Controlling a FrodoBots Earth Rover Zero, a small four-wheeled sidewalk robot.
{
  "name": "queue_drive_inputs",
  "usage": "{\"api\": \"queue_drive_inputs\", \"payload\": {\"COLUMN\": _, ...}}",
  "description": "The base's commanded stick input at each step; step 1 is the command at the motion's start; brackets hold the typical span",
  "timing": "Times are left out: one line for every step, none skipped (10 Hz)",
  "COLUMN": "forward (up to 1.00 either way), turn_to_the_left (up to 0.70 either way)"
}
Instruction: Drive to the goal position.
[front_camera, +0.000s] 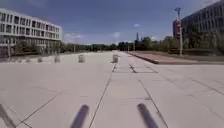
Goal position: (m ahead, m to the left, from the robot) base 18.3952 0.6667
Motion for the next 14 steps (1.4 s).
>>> {"api": "queue_drive_inputs", "payload": {"forward": 0.70, "turn_to_the_left": 0.00}}
{"api": "queue_drive_inputs", "payload": {"forward": 0.70, "turn_to_the_left": 0.00}}
{"api": "queue_drive_inputs", "payload": {"forward": 0.70, "turn_to_the_left": 0.00}}
{"api": "queue_drive_inputs", "payload": {"forward": 0.70, "turn_to_the_left": 0.00}}
{"api": "queue_drive_inputs", "payload": {"forward": 0.70, "turn_to_the_left": 0.00}}
{"api": "queue_drive_inputs", "payload": {"forward": 0.70, "turn_to_the_left": 0.00}}
{"api": "queue_drive_inputs", "payload": {"forward": 0.70, "turn_to_the_left": 0.00}}
{"api": "queue_drive_inputs", "payload": {"forward": 0.70, "turn_to_the_left": 0.00}}
{"api": "queue_drive_inputs", "payload": {"forward": 0.70, "turn_to_the_left": 0.00}}
{"api": "queue_drive_inputs", "payload": {"forward": 0.70, "turn_to_the_left": 0.00}}
{"api": "queue_drive_inputs", "payload": {"forward": 0.70, "turn_to_the_left": -0.20}}
{"api": "queue_drive_inputs", "payload": {"forward": 0.70, "turn_to_the_left": -0.35}}
{"api": "queue_drive_inputs", "payload": {"forward": 0.70, "turn_to_the_left": -0.35}}
{"api": "queue_drive_inputs", "payload": {"forward": 0.70, "turn_to_the_left": -0.34}}
